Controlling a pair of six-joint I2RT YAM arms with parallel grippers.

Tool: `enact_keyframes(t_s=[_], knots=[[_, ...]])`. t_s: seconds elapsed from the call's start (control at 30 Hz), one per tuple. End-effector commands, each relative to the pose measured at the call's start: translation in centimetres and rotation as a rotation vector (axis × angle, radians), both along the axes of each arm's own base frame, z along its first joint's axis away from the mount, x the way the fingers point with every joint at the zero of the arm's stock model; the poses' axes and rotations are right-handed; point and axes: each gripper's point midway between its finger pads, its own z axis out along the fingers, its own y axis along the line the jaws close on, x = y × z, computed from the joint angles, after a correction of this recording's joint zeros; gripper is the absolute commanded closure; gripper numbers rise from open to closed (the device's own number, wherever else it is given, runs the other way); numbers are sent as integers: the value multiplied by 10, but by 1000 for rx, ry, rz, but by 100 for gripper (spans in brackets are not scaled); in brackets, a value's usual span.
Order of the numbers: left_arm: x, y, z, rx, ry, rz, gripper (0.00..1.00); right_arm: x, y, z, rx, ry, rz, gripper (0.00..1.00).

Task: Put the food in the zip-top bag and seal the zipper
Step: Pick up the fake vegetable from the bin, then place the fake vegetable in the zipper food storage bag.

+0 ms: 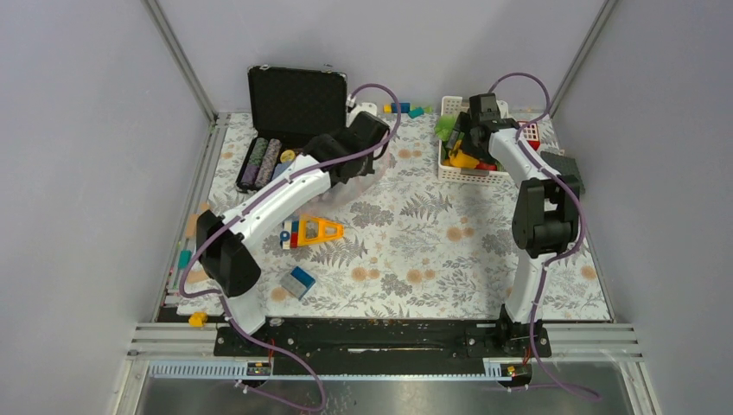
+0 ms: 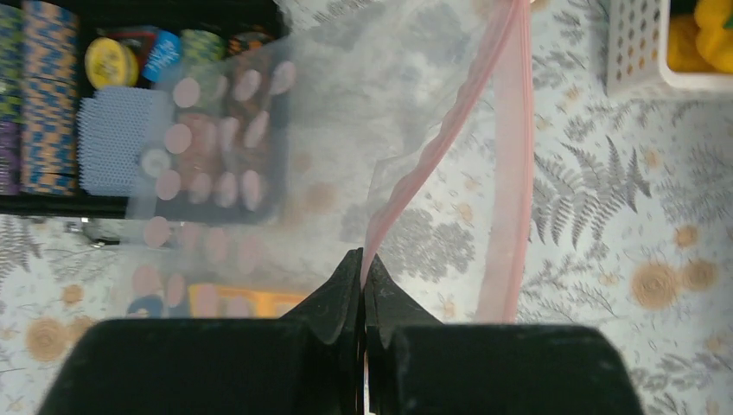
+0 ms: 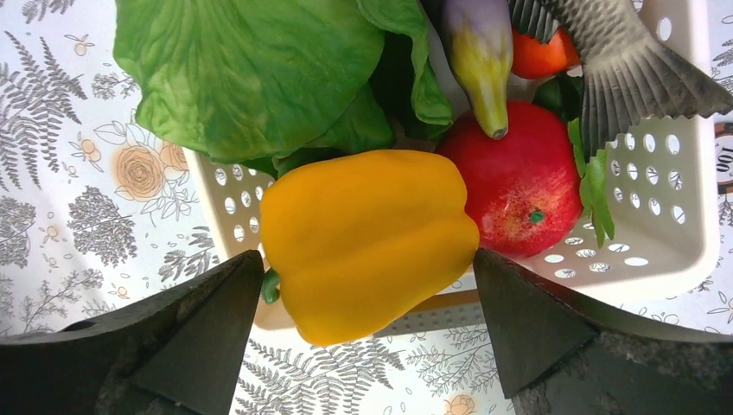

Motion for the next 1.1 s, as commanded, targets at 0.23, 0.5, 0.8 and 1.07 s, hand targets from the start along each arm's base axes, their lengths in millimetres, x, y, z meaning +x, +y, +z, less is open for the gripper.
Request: enact_keyframes(t_s=[0.23, 0.5, 0.8, 1.07], knots=[[-8, -39, 27, -213, -15, -67, 100, 14, 2, -24, 18, 28, -27, 9], [-14, -50, 18, -279, 15, -80, 100, 6, 3, 19, 32, -78, 1, 52], [-24, -65, 17, -332, 10, -113, 100, -54, 35, 120, 213, -320, 180, 60], [-35, -71, 13, -341, 12, -116, 100, -159, 134, 194, 561, -477, 625, 62]])
